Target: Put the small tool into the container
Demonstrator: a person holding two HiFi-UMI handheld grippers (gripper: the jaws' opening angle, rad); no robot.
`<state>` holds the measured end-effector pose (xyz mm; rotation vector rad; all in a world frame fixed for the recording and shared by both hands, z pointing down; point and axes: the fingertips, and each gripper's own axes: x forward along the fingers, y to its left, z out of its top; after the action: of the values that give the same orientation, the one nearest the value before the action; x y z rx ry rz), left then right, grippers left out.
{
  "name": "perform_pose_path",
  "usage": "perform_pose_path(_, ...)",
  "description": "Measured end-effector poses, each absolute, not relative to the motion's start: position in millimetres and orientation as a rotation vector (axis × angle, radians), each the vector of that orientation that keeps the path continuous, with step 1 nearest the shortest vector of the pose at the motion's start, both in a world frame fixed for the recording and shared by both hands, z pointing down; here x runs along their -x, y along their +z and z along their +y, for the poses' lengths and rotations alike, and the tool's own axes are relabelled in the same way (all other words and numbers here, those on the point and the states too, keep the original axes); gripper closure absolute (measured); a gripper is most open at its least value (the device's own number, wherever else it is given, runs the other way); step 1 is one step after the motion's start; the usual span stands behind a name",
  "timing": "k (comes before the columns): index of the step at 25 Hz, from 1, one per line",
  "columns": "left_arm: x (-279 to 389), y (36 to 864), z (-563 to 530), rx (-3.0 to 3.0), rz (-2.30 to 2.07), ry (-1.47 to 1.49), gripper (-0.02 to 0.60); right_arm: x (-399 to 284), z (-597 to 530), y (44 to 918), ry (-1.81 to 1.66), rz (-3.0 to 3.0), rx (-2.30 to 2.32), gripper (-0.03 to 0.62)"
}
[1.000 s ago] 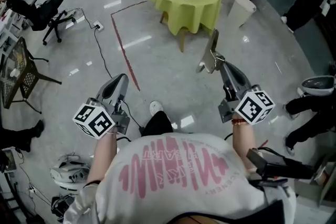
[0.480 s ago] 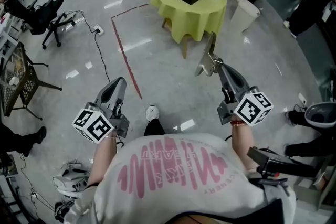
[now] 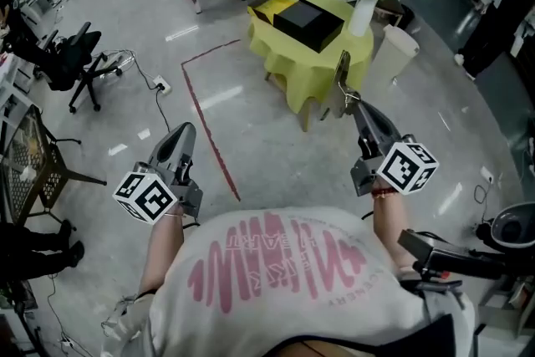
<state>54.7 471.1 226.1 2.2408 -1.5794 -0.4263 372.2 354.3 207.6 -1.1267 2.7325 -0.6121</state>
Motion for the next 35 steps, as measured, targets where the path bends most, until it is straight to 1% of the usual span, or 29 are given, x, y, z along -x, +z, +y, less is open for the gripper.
perform_pose_path(5,-18,214,419,-2.315,-1.611,-0.38,0.575,-334,306,200,-0.573,2.706,1.132,0.586)
perform_pose_path(10,6,218,391,-2.314,-1.618,-0.404,0.575,-307,276,206,-0.591,2.702,1.141,0.587)
perform_pose_path(17,44,236,367,-2.269,-1.696,-0.332,0.575,-265,240,220,-0.612,2.767,1.122,0.588)
perform_pose_path(27,54,246,353,-2.27,-1.615,-0.366,0.575,-246,219,252,-0.719,2.772,1.161,0.588)
perform_pose_path(35,39,272,332,-2.249,-1.581,-0.298,0.575,-246,215,275,-0.784,2.799,1.199,0.588)
